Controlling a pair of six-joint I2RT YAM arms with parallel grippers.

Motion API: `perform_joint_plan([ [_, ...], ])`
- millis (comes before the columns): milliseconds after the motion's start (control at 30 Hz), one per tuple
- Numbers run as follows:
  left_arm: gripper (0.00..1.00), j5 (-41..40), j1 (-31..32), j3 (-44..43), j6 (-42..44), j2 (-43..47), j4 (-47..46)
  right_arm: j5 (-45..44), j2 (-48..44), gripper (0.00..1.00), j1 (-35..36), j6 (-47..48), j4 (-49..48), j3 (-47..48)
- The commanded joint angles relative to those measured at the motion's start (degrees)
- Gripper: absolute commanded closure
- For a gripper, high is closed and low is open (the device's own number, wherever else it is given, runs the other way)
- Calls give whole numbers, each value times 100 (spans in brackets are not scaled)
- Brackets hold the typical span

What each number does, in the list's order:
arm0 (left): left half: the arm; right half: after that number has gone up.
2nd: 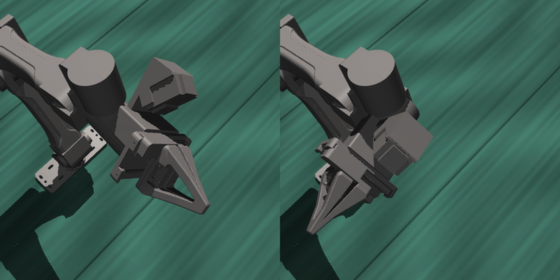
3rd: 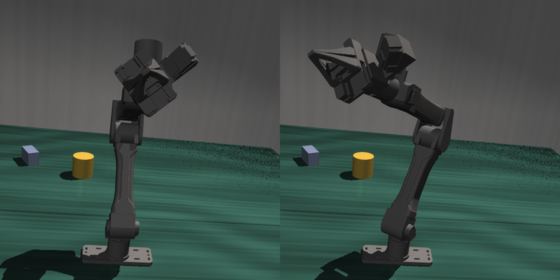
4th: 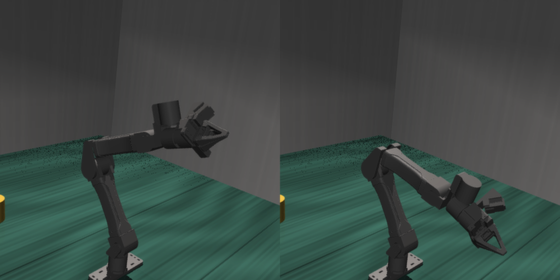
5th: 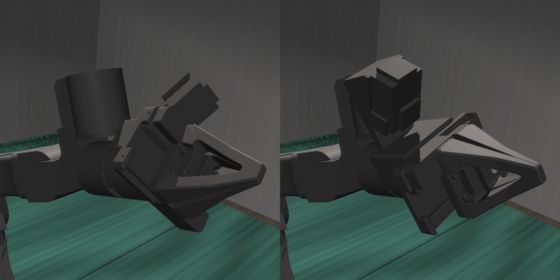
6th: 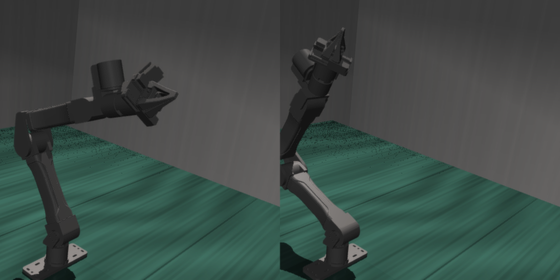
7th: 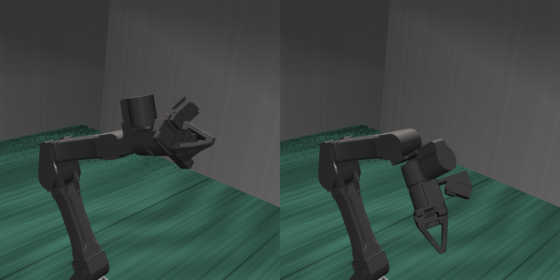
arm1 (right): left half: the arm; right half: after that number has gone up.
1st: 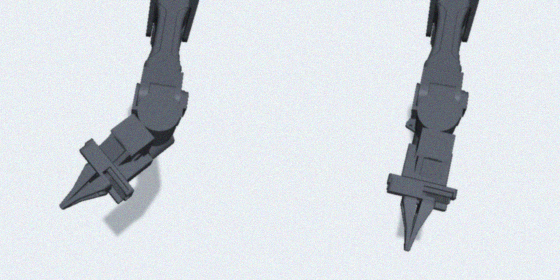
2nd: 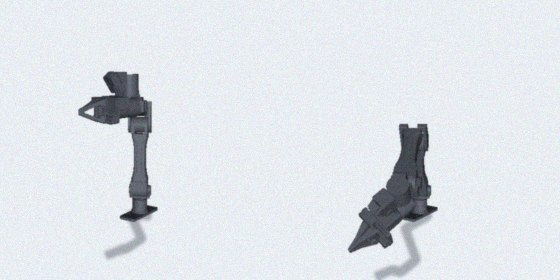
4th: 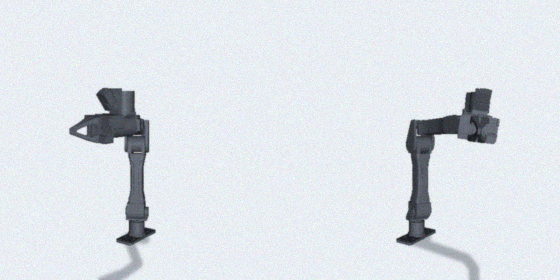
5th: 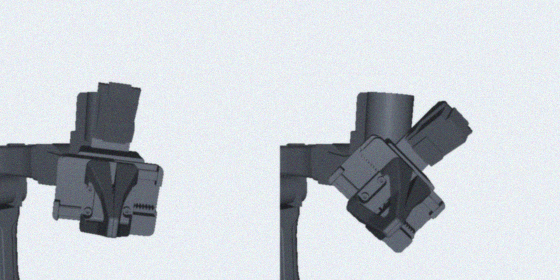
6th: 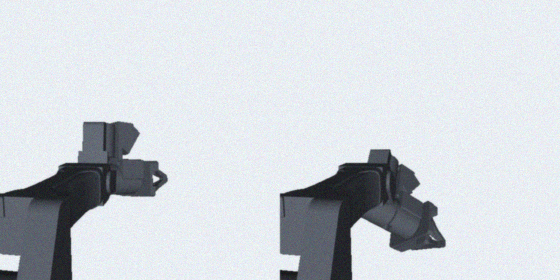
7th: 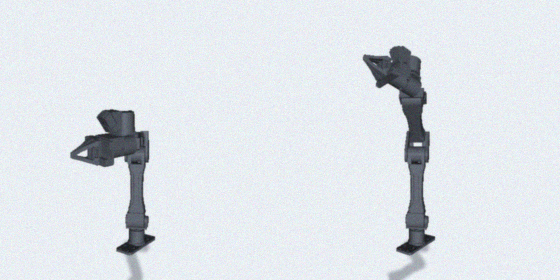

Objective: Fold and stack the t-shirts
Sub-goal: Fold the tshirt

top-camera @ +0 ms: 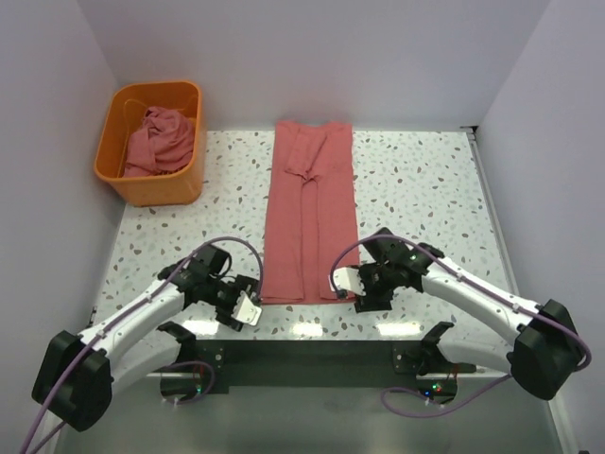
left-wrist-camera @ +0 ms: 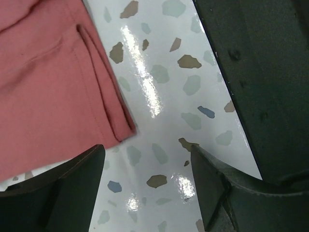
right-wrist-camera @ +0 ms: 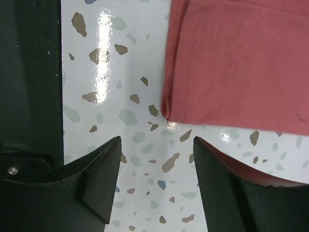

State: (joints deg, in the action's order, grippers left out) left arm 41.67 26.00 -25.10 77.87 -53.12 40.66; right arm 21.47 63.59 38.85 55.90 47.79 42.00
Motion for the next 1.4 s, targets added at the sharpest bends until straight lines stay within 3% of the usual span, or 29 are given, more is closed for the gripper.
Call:
perform_joint_plan([
  [0,24,-264,273,111,186,-321,-778,-213,153,36,236,421,-893,-244],
  [200,34,-449,450,41,0,-866,-1350,-293,426,40,307,755,-1324,-569],
  [467,39,-572,555,23,53,-1349,-1790,-425,873,42,334,896,-1878,-798],
  [767,49,-774,863,-161,-52,-2017,-2141,-354,1155,55,413,1028,-2107,-842],
  [867,56,-818,994,-170,-148,-2158,-2291,-346,1278,64,465,993,-2195,-842],
  [900,63,-818,1056,-179,-175,-2184,-2326,-337,1305,73,483,941,-2204,-842],
  [1000,82,-713,1126,-276,-289,-2141,-2222,-302,1340,94,483,835,-2134,-764],
  [1067,88,-599,1179,-355,-421,-2001,-2116,-206,1112,100,500,756,-2081,-763],
  [1133,99,-529,1276,-381,-657,-1738,-2028,-126,884,100,544,695,-1958,-781],
  [1367,100,-309,1987,-434,-1668,-692,-1747,41,-283,100,1264,-86,-1255,-737],
])
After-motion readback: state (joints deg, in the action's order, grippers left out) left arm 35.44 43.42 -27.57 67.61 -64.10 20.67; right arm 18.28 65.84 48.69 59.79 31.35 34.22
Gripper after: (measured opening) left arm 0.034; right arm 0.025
